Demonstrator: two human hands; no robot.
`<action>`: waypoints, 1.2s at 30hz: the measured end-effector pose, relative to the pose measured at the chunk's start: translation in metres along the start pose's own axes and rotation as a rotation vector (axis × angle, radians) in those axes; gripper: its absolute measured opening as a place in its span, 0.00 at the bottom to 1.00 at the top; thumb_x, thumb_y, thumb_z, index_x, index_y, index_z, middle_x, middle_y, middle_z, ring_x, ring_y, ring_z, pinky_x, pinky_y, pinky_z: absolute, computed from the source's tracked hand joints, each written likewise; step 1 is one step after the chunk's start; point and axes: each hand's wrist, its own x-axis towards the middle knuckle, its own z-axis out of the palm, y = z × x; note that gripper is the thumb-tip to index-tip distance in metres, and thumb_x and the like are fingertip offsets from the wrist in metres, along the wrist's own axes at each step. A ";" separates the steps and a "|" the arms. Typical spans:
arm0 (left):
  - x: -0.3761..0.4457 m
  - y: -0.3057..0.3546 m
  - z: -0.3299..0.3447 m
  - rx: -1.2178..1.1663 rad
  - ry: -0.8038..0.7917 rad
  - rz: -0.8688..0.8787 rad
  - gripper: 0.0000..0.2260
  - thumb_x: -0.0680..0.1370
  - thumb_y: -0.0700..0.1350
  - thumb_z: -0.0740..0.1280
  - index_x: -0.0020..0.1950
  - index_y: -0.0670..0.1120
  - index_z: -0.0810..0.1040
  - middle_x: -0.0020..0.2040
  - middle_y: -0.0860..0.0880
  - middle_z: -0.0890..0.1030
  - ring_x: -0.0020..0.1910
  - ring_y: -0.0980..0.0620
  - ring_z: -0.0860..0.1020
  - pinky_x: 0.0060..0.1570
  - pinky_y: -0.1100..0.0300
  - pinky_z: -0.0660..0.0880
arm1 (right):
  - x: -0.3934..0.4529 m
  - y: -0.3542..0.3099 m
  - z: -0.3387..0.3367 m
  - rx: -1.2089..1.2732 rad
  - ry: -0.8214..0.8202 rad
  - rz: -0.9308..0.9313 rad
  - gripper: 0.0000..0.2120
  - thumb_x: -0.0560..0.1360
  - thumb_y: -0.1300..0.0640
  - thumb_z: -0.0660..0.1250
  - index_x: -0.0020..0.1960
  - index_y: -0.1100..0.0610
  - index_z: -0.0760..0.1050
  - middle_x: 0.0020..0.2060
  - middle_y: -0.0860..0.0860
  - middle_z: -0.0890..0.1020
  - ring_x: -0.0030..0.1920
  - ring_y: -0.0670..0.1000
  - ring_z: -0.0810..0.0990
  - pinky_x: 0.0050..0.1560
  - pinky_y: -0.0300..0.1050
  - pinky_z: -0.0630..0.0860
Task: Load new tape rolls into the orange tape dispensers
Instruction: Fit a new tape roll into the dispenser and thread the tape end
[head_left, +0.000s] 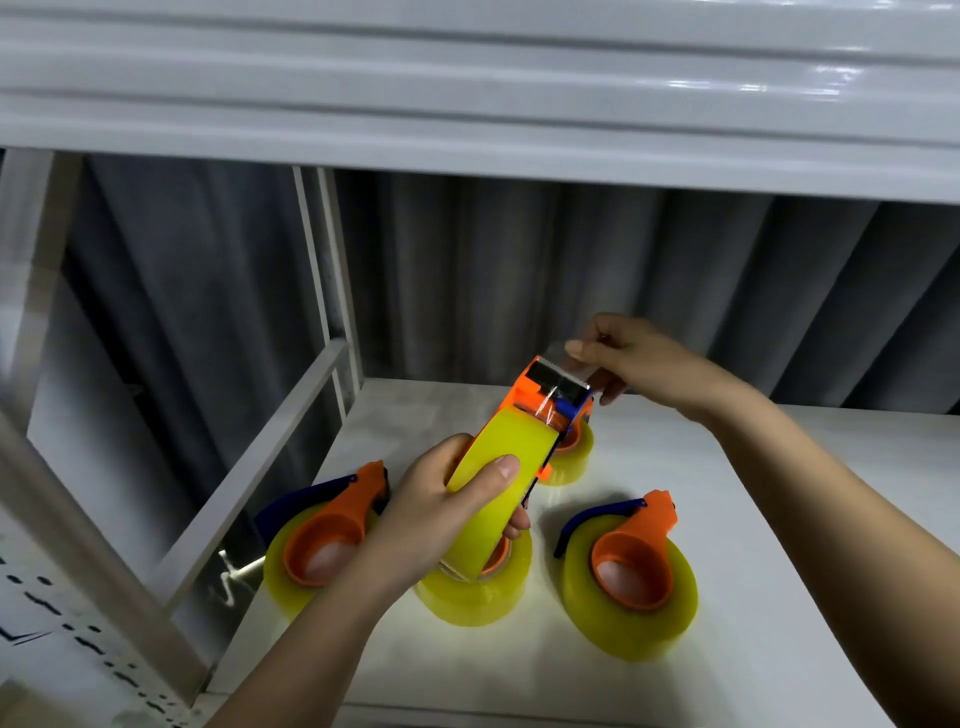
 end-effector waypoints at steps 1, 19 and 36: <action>0.000 -0.001 -0.002 0.001 -0.004 -0.007 0.04 0.78 0.46 0.62 0.46 0.55 0.73 0.31 0.65 0.81 0.31 0.67 0.80 0.29 0.74 0.73 | -0.001 -0.001 0.000 0.039 -0.019 0.014 0.10 0.79 0.52 0.62 0.41 0.54 0.70 0.40 0.54 0.82 0.41 0.52 0.81 0.43 0.46 0.79; 0.018 0.000 -0.009 0.120 -0.071 -0.244 0.16 0.72 0.58 0.67 0.52 0.48 0.82 0.44 0.47 0.86 0.42 0.50 0.84 0.49 0.53 0.81 | -0.016 -0.016 0.004 0.060 -0.041 0.030 0.08 0.81 0.56 0.59 0.43 0.55 0.67 0.35 0.52 0.83 0.36 0.56 0.82 0.37 0.48 0.80; 0.028 -0.012 0.013 0.042 0.038 -0.278 0.14 0.76 0.55 0.66 0.48 0.44 0.78 0.26 0.52 0.81 0.23 0.59 0.79 0.23 0.69 0.74 | -0.019 -0.014 0.009 0.117 0.075 0.061 0.09 0.81 0.57 0.58 0.42 0.56 0.67 0.37 0.55 0.82 0.35 0.54 0.81 0.35 0.45 0.77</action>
